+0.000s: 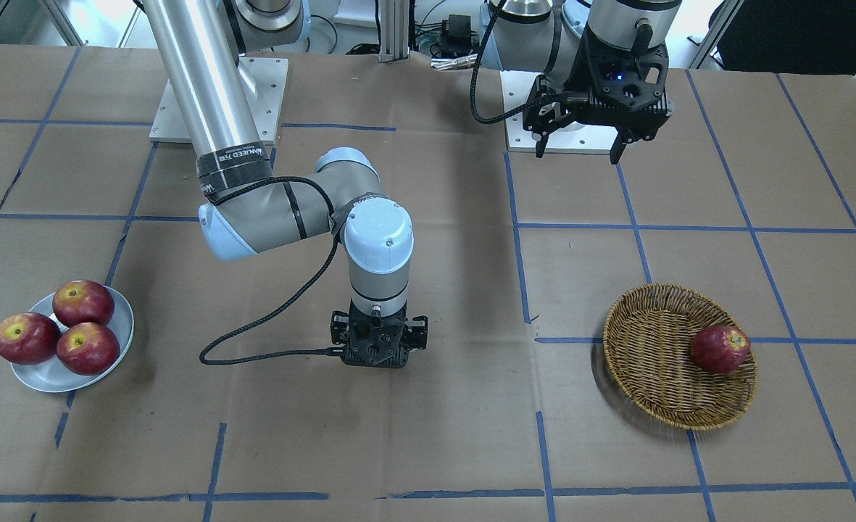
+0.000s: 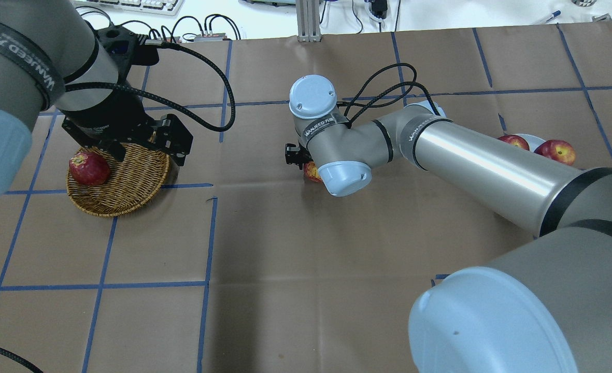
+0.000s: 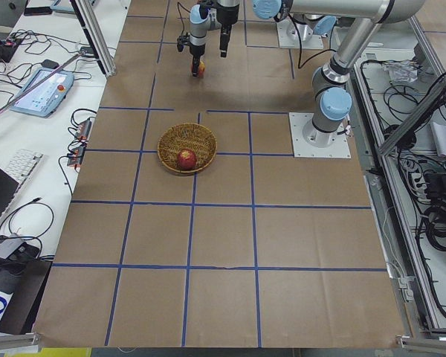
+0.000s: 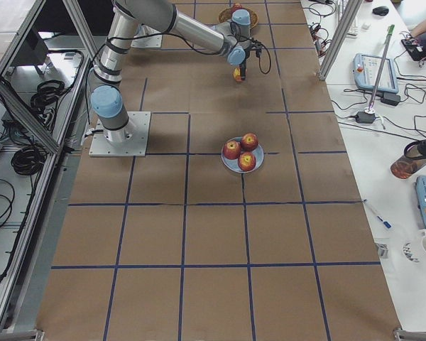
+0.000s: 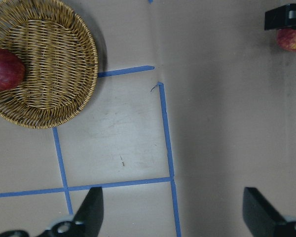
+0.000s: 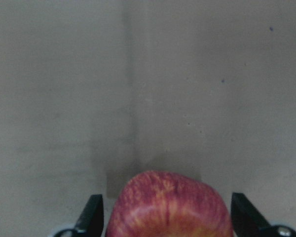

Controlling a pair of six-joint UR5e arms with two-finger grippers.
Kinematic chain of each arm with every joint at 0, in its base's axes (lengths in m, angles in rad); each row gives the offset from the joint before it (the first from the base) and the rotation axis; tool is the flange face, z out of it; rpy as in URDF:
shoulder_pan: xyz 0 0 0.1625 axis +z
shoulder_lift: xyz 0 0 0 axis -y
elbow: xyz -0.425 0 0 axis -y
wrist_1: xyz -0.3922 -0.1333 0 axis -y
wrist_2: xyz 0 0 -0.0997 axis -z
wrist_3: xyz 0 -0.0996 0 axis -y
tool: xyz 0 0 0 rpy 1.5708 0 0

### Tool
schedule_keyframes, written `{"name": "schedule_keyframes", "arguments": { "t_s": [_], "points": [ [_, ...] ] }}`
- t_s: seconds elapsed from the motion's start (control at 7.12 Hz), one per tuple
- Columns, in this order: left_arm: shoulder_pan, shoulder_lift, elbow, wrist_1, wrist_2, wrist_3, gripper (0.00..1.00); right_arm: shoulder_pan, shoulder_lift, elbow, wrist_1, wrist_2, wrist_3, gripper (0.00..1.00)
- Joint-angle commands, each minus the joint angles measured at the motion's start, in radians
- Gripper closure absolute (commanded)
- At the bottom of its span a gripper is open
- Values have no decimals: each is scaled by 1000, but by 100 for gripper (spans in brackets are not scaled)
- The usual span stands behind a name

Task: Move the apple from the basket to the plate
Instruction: 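Carry the apple with the right gripper over the white plate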

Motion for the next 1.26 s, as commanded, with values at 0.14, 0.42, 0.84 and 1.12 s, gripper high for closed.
{"name": "schedule_keyframes", "arguments": {
  "t_s": [0.14, 0.42, 0.84, 1.12],
  "points": [
    [3, 9, -3, -24, -7, -2, 1, -5, -12, -4, -1, -1, -4, 46],
    [3, 18, -5, -52, -1, 0, 1, -29, -90, -7, 23, 4, -13, 47],
    [3, 20, -5, -54, -1, 1, 1, -260, -274, 25, 214, 2, -305, 47],
    [3, 20, -5, -52, -3, 1, 1, -456, -340, 85, 215, -2, -600, 46]
  ]
}}
